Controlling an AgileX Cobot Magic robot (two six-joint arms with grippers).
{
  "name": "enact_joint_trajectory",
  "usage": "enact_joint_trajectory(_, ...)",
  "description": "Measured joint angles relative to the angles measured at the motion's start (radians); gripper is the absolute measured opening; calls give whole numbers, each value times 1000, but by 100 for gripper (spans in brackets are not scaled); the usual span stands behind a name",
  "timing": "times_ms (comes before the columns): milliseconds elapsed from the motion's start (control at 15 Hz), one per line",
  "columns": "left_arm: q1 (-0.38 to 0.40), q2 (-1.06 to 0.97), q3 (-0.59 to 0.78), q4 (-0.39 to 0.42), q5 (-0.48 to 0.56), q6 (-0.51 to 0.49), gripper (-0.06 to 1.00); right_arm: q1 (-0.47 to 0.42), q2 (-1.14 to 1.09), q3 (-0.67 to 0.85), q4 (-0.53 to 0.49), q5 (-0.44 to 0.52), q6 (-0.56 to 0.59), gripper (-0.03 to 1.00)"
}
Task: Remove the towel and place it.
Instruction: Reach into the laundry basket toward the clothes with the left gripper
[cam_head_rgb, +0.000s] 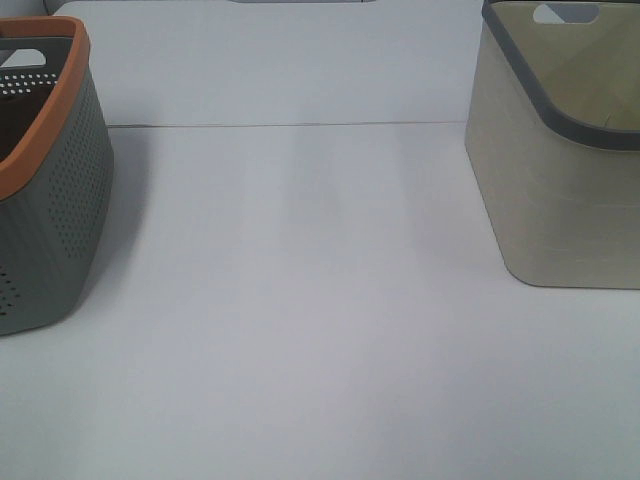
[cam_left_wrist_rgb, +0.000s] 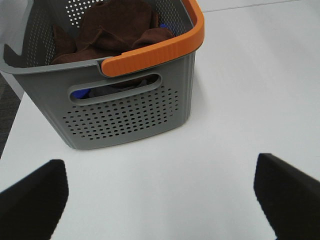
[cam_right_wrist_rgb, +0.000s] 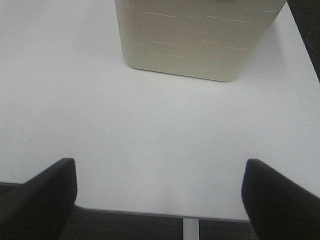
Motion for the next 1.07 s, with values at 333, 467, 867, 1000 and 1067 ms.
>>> enact_joint_trajectory(333, 0, 0, 0, 0, 0, 0, 96, 0, 0, 0, 0, 0, 0, 79)
enact_joint_trajectory(467, 0, 0, 0, 0, 0, 0, 96, 0, 0, 0, 0, 0, 0, 79)
enact_joint_trajectory(867, 0, 0, 0, 33, 0, -20, 99, 0, 0, 0, 0, 0, 0, 79)
enact_joint_trajectory(1000, 0, 0, 0, 47, 0, -39, 99, 0, 0, 0, 0, 0, 0, 79)
enact_joint_trajectory(1067, 0, 0, 0, 50, 0, -40, 99, 0, 0, 0, 0, 0, 0, 79)
